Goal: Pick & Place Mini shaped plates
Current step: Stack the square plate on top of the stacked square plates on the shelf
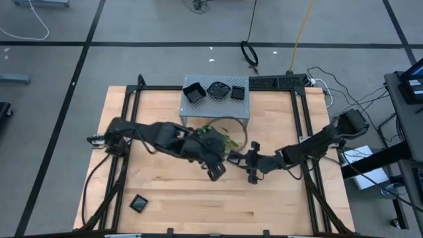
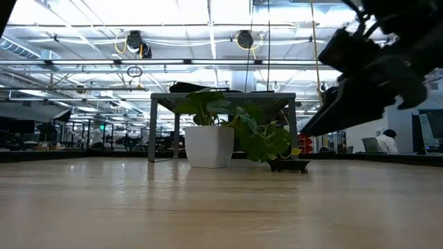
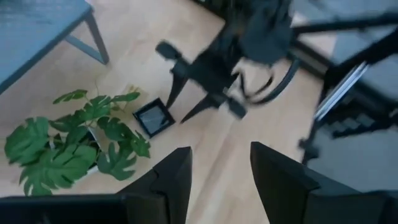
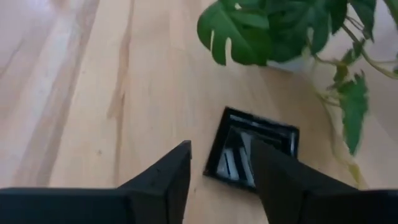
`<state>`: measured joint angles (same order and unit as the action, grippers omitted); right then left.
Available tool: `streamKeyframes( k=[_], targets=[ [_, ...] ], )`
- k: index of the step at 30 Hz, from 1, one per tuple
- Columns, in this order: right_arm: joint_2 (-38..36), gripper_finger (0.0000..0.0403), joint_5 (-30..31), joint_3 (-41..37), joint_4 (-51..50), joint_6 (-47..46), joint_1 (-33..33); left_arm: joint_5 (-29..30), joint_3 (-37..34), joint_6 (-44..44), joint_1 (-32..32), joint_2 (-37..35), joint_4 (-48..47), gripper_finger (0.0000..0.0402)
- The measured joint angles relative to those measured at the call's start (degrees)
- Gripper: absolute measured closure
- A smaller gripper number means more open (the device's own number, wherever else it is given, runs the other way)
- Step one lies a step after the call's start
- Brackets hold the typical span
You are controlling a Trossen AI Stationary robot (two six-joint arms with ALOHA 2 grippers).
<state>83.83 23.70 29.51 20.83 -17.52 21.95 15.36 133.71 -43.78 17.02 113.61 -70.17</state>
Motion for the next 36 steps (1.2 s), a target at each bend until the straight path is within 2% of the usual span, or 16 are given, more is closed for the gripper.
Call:
streamKeyframes(
  k=[7, 17, 22, 27, 34, 36],
  targets=[
    [6.32, 0.0214, -1.33, 2.74, 4.66, 1.24, -2.69, 0.21, 0.0, -6.41, 0.0, -5.11, 0.18, 0.0234],
    [15.43, 0.0227, -1.49, 6.34, 5.27, 3.23, -3.99, 1.27, 0.0, -4.05, 0.22, -9.68, 0.57, 0.0234],
    [17.64, 0.0237, -0.9, 6.52, 5.59, 2.53, -3.95, 1.3, 0.0, -3.31, 0.15, -10.37, 0.51, 0.0234],
    [18.06, 0.0273, -0.67, 6.54, 5.37, 0.21, -3.86, 1.16, 0.0, -1.53, 0.31, -10.35, 0.45, 0.0234],
    [17.96, 0.0376, -0.7, 6.48, 6.57, -2.87, -3.82, -0.28, 0.0, 0.6, 0.33, -10.35, 0.39, 0.0234],
    [17.01, 0.0395, -1.39, 6.42, 6.19, -3.11, -3.78, -0.29, 0.0, 0.6, 0.33, -10.35, 0.37, 0.0234]
  ],
)
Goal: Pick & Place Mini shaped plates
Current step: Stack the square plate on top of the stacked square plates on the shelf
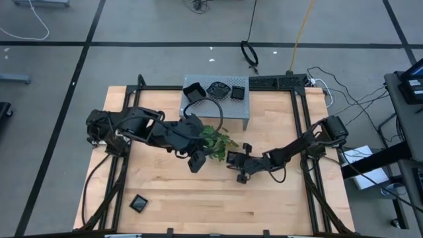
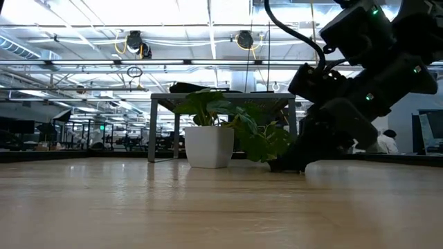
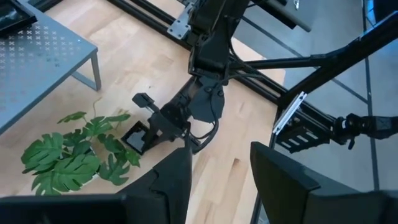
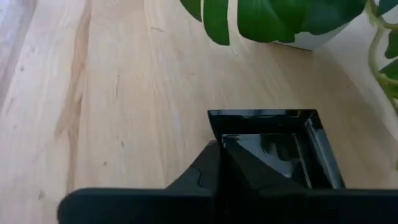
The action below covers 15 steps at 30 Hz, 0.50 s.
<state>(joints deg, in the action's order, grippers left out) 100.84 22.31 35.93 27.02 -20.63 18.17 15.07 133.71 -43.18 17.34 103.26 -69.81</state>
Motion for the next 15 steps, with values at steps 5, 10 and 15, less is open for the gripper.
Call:
streamKeyframes(
  k=[5, 10, 15],
  targets=[
    [-7.35, 0.04, -0.79, -0.1, -4.01, 3.64, 0.0, -0.03, 0.0, 0.02, 0.0, 0.0, -0.04, 0.0234],
    [-20.39, 0.0402, -0.33, -0.1, -13.48, 9.09, -0.05, -0.07, 0.0, 2.9, 0.0, -0.15, -0.08, 0.0234],
    [-32.93, 0.0402, 1.24, -0.1, -17.85, 11.26, -2.34, -0.1, 0.0, 6.02, 0.0, -0.2, -0.09, 0.0234]
  ],
)
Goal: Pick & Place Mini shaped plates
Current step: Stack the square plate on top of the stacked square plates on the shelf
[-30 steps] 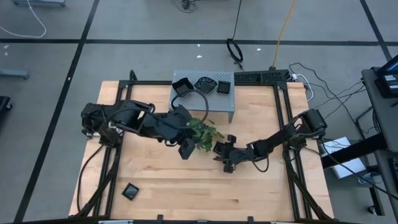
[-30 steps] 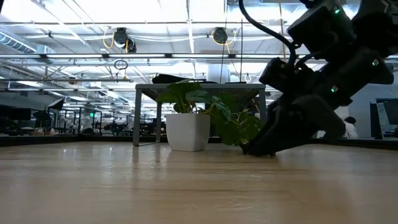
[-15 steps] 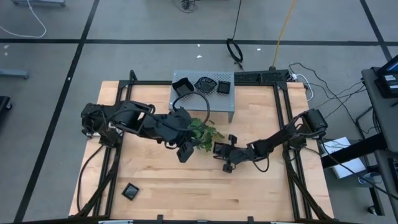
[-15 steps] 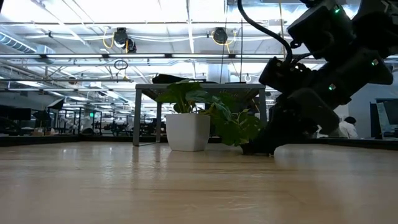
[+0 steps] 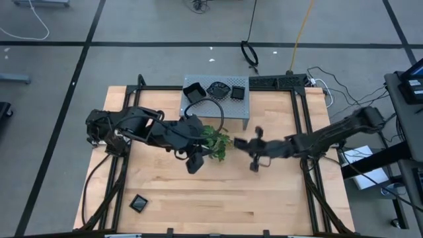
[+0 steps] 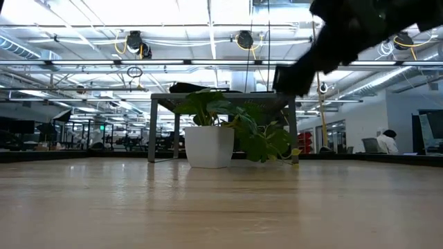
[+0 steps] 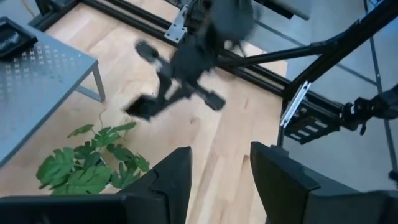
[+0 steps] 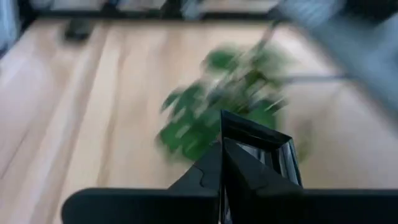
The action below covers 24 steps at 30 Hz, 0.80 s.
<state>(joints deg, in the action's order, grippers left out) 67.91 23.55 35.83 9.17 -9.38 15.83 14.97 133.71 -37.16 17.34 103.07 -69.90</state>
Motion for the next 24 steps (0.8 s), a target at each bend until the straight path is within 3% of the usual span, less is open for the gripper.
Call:
streamKeyframes(
  k=[4, 10, 19, 24],
  targets=[
    [-6.57, 0.0402, 4.92, 0.0, 0.79, 6.64, -3.82, -0.01, 0.0, 5.18, 0.0, -0.02, -0.01, 0.0234],
    [-8.48, 0.0402, 4.45, 2.04, -0.97, 17.24, -13.67, -0.01, -0.04, 16.19, -0.38, -1.0, -0.45, 0.0234],
    [-3.17, 0.0403, -5.81, 11.43, -4.95, 25.14, -29.63, 1.09, 0.0, 24.76, -3.11, -6.78, -4.23, 0.0234],
    [0.79, 0.0403, -10.87, 14.38, -5.56, 31.9, -35.9, 5.67, 0.0, 27.09, -5.29, -8.89, -4.65, 0.0234]
  ],
)
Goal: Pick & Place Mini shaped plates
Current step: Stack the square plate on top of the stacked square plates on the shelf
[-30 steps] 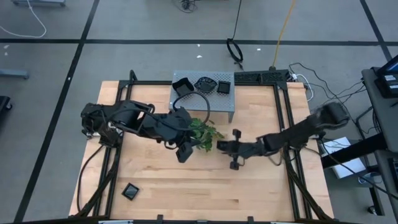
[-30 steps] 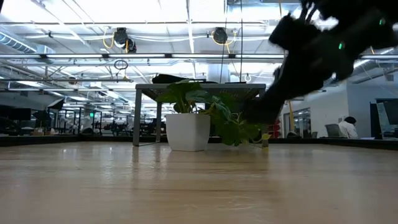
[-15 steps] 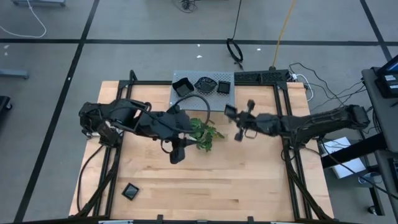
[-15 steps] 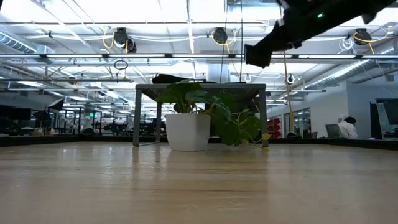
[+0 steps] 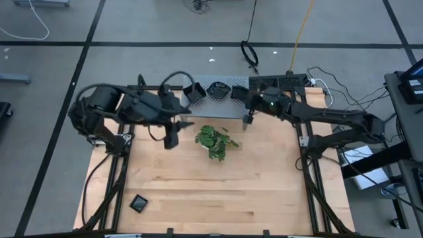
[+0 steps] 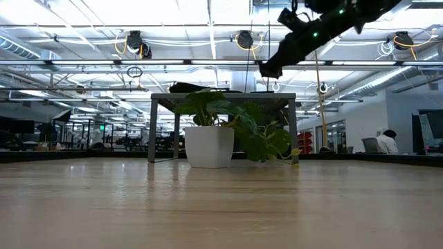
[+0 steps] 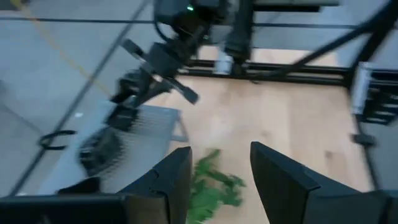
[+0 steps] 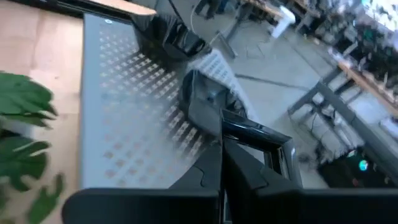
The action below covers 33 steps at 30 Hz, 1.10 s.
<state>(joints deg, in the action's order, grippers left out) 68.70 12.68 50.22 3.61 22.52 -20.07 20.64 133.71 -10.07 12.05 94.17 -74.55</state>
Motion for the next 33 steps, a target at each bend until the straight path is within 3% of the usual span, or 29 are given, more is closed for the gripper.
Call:
streamKeyframes(
  k=[7, 20, 33],
  targets=[
    [5.2, 0.0403, -8.43, 0.9, 2.27, 8.0, -6.0, 6.18, 0.0, 0.96, -3.1, -0.59, -0.28, 0.0234],
    [7.2, 0.0399, -9.94, 0.94, 3.6, 11.49, -8.11, 6.93, 0.0, -0.91, -8.71, -0.55, -0.26, 0.0234],
    [5.66, 0.0309, -9.77, 0.92, 6.53, 11.22, -7.76, 6.75, 0.0, -1.87, -10.49, -0.55, -1.59, 0.0234]
  ],
)
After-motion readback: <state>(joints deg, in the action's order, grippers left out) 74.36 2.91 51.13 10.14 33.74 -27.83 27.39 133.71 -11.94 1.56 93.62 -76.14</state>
